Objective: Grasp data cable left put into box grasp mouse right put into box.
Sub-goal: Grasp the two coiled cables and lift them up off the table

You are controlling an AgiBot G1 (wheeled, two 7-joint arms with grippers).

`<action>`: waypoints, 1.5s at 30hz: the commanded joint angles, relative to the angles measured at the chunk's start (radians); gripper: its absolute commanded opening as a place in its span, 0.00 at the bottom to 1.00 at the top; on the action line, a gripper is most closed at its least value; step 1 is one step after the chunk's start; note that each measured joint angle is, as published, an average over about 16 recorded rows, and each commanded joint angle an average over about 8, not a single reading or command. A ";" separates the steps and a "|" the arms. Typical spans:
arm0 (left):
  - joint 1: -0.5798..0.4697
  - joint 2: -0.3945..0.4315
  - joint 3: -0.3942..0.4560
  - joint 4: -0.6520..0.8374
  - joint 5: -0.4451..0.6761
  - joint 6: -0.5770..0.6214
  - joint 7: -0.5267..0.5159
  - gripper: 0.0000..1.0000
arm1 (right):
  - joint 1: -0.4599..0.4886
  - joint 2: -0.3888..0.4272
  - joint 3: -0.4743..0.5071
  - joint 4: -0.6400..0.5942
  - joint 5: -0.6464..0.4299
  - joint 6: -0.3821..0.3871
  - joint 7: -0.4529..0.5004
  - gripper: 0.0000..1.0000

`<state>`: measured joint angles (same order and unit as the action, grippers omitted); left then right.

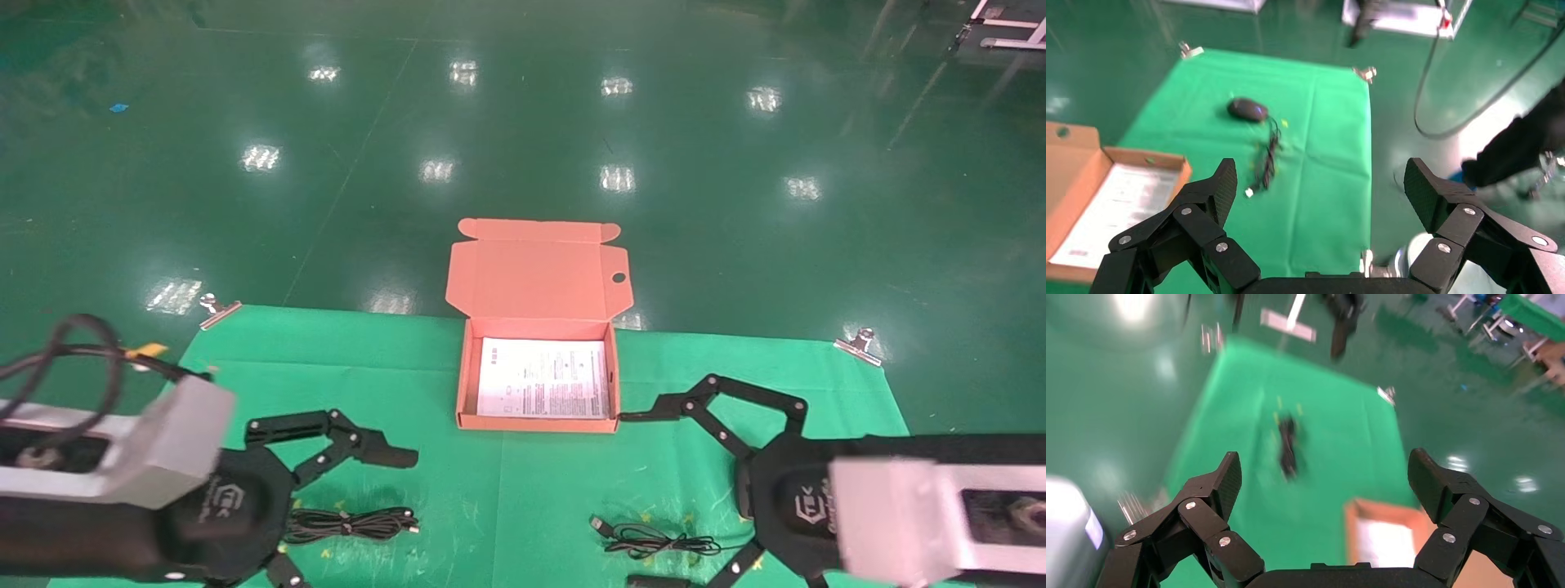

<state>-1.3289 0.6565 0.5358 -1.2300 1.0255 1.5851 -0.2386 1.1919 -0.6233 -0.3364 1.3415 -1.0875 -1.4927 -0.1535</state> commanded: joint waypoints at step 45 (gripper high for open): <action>-0.203 0.386 0.562 0.329 0.797 -0.325 0.072 1.00 | -0.054 -0.290 -0.261 -0.160 -0.865 0.297 -0.288 1.00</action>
<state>-1.5342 1.0411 1.0952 -0.8950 1.8184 1.2620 -0.1599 1.1408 -0.9127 -0.5960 1.1786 -1.9483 -1.1940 -0.4520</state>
